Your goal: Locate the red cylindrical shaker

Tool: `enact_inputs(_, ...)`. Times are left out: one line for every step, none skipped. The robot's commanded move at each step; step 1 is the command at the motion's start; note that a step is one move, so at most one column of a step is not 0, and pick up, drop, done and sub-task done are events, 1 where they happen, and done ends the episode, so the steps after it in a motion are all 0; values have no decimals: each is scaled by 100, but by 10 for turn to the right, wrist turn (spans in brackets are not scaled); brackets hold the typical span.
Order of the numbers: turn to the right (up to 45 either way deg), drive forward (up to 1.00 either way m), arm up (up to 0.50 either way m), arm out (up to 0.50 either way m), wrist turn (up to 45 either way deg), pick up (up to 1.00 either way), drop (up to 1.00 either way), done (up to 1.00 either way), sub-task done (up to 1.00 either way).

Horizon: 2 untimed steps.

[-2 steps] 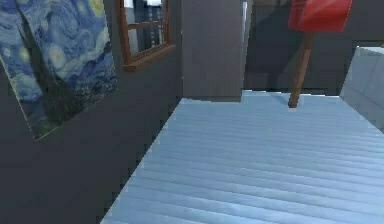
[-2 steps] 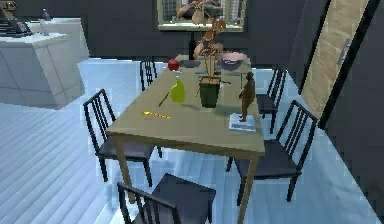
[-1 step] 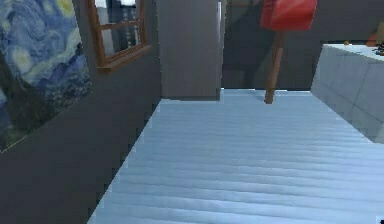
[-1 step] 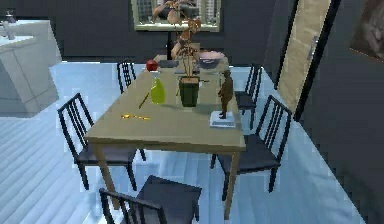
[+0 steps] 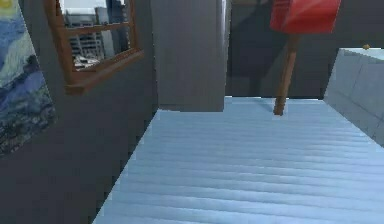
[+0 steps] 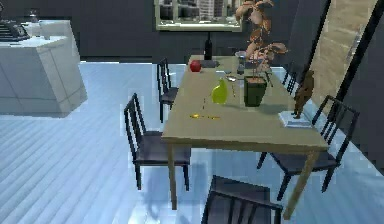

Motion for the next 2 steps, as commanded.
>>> enact_inputs(420, 0, 0, 0, 0, 0, 0, 0, 0)
enact_inputs(0, 100, 0, 0, 0, 0, 0, 0, 0)
